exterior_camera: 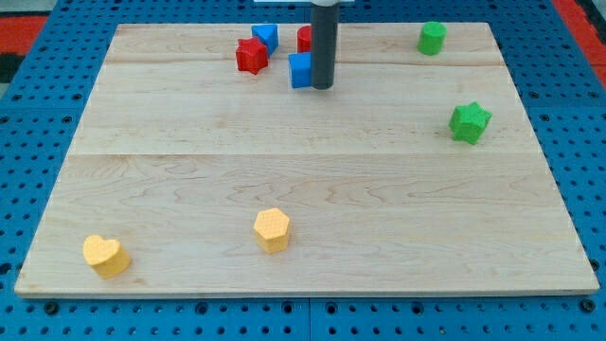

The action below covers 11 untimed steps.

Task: Move your arm closer to the green circle

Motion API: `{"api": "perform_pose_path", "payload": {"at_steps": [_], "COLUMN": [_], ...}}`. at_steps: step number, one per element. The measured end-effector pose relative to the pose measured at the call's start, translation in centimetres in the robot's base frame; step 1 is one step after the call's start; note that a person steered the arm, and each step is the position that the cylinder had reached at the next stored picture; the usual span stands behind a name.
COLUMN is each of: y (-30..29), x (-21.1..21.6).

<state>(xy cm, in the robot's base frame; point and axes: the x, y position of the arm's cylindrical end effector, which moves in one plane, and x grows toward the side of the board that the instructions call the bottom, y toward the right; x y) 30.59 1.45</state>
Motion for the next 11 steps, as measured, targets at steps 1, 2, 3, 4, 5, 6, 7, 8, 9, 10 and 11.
{"api": "perform_pose_path", "payload": {"at_steps": [1,2,3,4,5,6,7,8,9,10,11], "y": [-1.2,-1.4,0.1,3.0,4.6,4.7,5.9,5.2,3.0,5.9,7.4], "x": [-2.5,-3.2,-0.9,0.2,0.6,0.4,-1.0,-1.0,1.0,-0.2,-4.9]}}
